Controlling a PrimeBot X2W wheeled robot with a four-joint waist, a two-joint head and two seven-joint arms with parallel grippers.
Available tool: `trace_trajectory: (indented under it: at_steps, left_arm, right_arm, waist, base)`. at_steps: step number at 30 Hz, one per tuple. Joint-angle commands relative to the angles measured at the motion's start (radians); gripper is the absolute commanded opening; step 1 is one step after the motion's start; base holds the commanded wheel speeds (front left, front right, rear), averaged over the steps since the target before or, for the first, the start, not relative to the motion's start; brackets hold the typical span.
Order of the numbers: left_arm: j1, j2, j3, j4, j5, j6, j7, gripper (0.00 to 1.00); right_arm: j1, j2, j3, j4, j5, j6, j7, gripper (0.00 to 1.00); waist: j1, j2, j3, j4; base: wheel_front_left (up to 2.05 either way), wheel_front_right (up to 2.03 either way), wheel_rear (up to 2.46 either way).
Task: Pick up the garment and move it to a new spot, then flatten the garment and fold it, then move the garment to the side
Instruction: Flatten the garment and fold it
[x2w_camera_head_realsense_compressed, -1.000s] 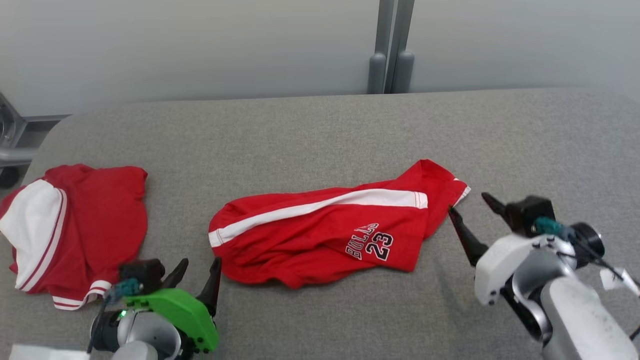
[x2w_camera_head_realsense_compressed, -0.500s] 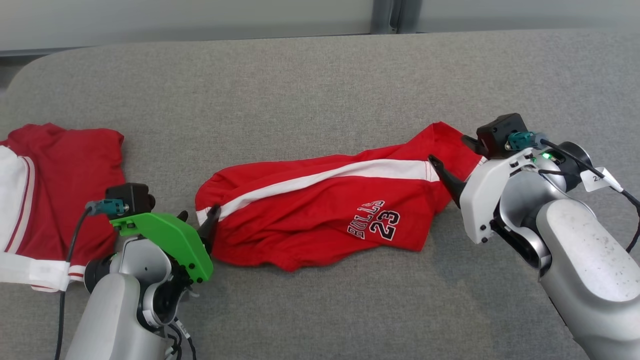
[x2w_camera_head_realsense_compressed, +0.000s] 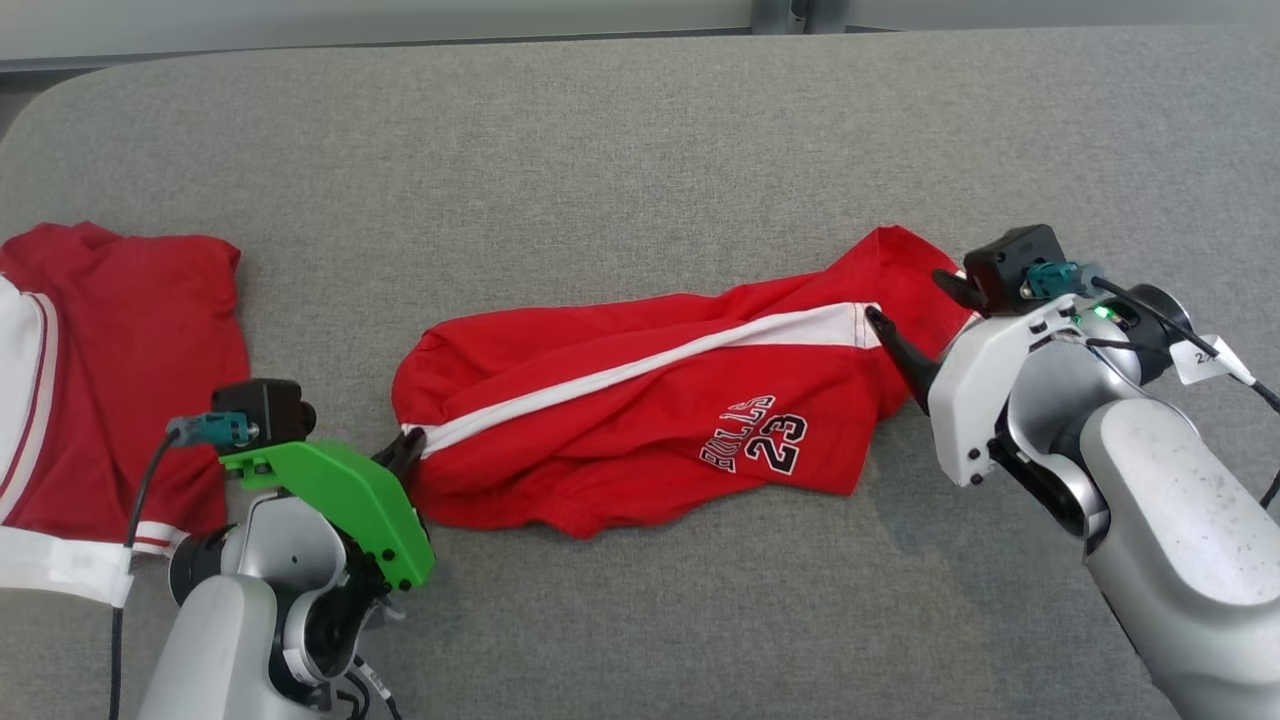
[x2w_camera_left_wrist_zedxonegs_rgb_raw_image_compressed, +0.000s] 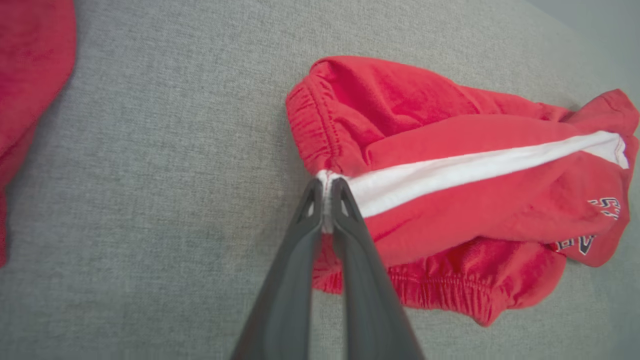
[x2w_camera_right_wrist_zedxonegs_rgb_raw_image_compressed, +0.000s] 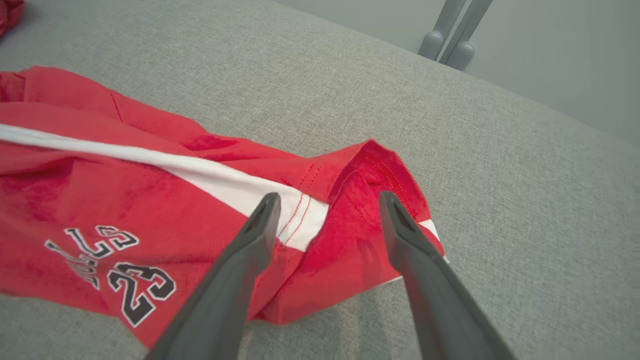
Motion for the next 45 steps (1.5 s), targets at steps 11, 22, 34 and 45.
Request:
trace_trajectory:
  at_steps: [11,22,34,45]
  left_arm:
    - [0.056,0.002,-0.021,-0.049,0.003,0.007,0.007,0.0]
    - [0.022,0.003,-0.044,-0.06,0.013,0.004,0.01,0.0]
    - [-0.003,-0.001,-0.032,-0.057,0.016,0.02,-0.027,0.0]
    - [-0.099,-0.046,0.019,-0.084,-0.064,-0.002,-0.103,0.0]
  right_arm:
    - [0.091,0.12,-0.121,-0.03,-0.073,-0.001,0.086,1.0]
    - [0.023,0.198,-0.166,0.055,-0.087,-0.001,0.143,1.0]
    - [-0.001,0.2,-0.145,0.072,-0.09,-0.001,0.106,0.0]
    - [-0.038,0.155,-0.153,-0.058,-0.021,-0.001,0.061,0.0]
  waist:
    - [0.0,0.0,0.017,-0.005]
    - [0.0,0.0,0.059,0.004]
    - [0.0,0.0,0.086,0.001]
    - [0.0,0.0,0.078,-0.016]
  base:
    - [0.0,0.0,0.0]
    - [0.0,0.0,0.0]
    - [0.0,0.0,0.0]
    - [0.0,0.0,0.0]
